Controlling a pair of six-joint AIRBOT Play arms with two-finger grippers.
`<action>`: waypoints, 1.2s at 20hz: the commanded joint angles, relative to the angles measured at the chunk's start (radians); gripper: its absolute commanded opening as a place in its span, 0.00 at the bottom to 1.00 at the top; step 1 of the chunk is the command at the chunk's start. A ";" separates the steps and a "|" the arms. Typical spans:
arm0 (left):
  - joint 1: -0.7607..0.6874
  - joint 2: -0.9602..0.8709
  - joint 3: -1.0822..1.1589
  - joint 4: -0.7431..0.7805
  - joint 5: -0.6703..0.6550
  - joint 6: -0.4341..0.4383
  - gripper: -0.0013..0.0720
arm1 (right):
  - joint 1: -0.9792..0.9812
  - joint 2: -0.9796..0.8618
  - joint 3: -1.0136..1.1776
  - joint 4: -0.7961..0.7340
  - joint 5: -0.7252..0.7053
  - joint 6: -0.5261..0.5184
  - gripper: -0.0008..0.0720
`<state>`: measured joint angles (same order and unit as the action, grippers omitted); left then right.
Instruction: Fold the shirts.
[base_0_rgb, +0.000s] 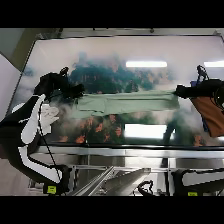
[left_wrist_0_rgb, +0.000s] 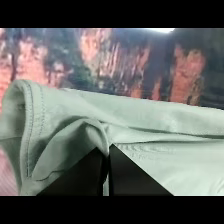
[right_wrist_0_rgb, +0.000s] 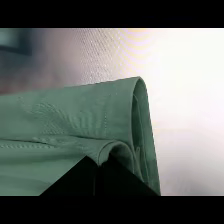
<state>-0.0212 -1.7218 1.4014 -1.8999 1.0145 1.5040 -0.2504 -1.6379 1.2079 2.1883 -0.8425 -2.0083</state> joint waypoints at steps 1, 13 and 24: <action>-0.018 -0.001 0.001 -0.002 -0.031 -0.002 0.04 | 0.049 -0.001 0.002 -0.039 0.040 0.003 0.05; 0.027 0.086 0.002 -0.205 0.019 -0.001 0.99 | -0.086 -0.061 0.186 -0.039 -0.290 0.082 0.96; -0.037 0.428 0.002 -0.220 0.034 0.006 0.04 | -0.146 -0.332 0.363 0.163 -0.493 -0.024 0.80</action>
<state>-0.0162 -1.3548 1.4017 -2.1159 1.0512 1.5047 -0.3969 -1.9251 1.5414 2.3169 -1.3098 -2.0090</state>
